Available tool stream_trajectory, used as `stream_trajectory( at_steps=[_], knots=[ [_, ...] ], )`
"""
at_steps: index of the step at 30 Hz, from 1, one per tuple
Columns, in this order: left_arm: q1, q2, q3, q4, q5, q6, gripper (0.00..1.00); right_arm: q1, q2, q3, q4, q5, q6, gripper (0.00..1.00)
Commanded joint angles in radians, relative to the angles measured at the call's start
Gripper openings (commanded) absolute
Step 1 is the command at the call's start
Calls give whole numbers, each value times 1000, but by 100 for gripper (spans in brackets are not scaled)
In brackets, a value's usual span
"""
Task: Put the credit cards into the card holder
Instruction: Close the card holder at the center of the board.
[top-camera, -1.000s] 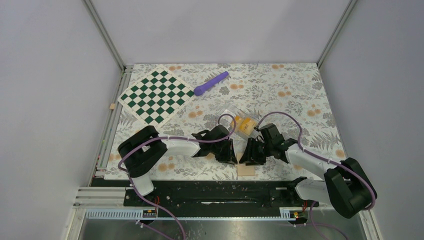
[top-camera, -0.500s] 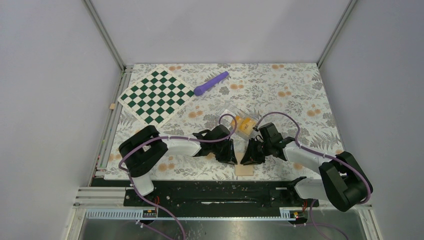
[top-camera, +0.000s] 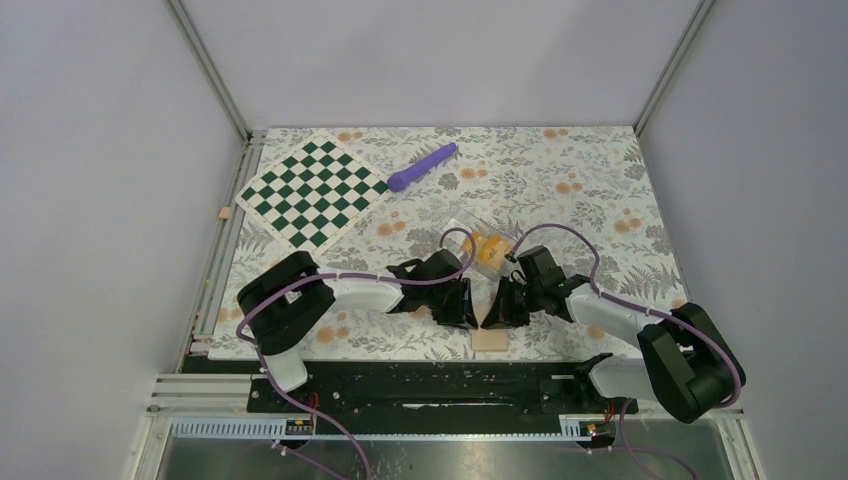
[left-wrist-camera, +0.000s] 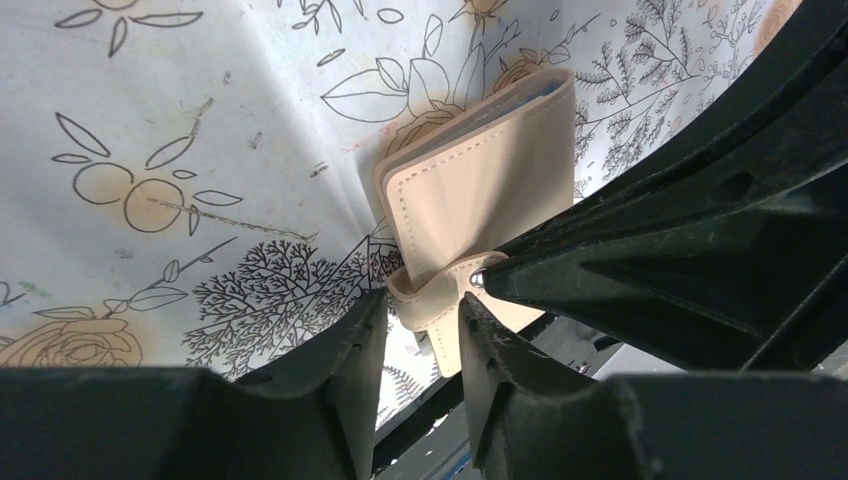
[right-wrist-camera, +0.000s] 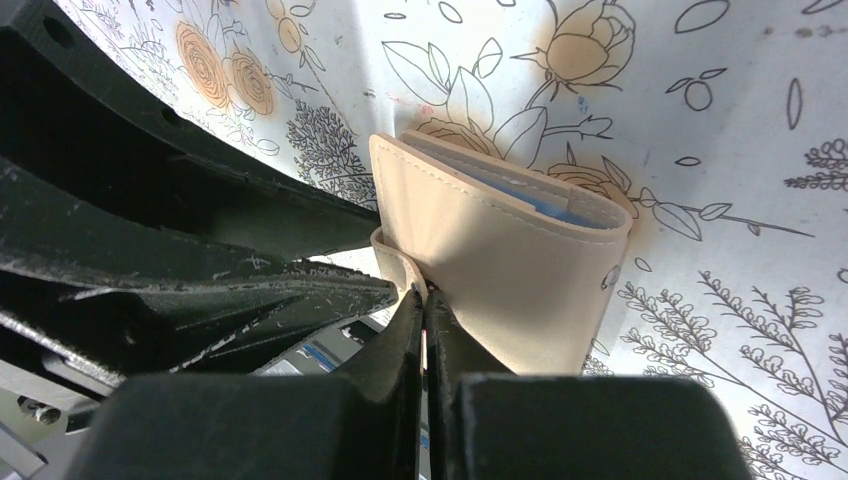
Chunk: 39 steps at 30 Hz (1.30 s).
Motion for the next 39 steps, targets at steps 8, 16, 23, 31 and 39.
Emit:
stream_trajectory(
  at_steps=[8,16,23,31,39],
  knots=[
    [-5,-42,100,-152,-82,73,47,4,40,11,-9,44,-40,0],
    [-6,14,118,-138,-44,79,41,4,55,20,-19,62,-48,3],
    [-8,34,105,-111,-26,72,32,4,30,23,-34,70,-47,6],
    [-10,48,104,-105,-31,64,30,4,-8,31,-73,73,-53,29],
    [-10,47,96,-105,-33,62,28,4,-45,34,-113,96,-67,14]
  ],
)
